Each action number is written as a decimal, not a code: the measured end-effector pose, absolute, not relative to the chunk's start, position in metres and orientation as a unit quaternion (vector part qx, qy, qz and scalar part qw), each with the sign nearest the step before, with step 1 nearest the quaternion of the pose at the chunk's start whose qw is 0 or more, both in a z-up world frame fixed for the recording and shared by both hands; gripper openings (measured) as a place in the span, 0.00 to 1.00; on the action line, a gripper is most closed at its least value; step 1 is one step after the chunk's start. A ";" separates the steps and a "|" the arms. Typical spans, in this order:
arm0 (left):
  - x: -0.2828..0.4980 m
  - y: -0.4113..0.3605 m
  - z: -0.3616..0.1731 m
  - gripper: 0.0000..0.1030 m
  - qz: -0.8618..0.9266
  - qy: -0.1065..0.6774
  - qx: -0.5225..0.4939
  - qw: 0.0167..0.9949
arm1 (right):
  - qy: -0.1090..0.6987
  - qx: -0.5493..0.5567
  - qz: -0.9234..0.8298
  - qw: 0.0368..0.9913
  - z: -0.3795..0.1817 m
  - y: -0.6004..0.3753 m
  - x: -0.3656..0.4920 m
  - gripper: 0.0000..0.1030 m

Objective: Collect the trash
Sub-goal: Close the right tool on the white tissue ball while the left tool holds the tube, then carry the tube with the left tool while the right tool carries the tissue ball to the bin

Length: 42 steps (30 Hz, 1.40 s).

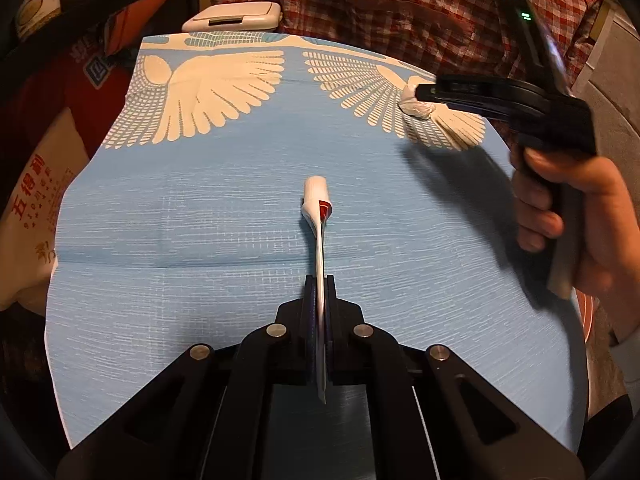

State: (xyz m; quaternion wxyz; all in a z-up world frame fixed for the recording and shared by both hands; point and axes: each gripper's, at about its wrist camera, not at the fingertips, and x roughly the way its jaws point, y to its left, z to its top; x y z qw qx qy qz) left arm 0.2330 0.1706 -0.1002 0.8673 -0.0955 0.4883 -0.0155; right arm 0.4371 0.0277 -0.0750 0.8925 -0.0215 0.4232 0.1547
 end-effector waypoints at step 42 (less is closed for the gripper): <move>0.177 0.156 -0.008 0.04 0.011 0.397 -0.118 0.910 | 0.324 -0.010 0.179 0.929 0.061 -0.142 0.184 0.14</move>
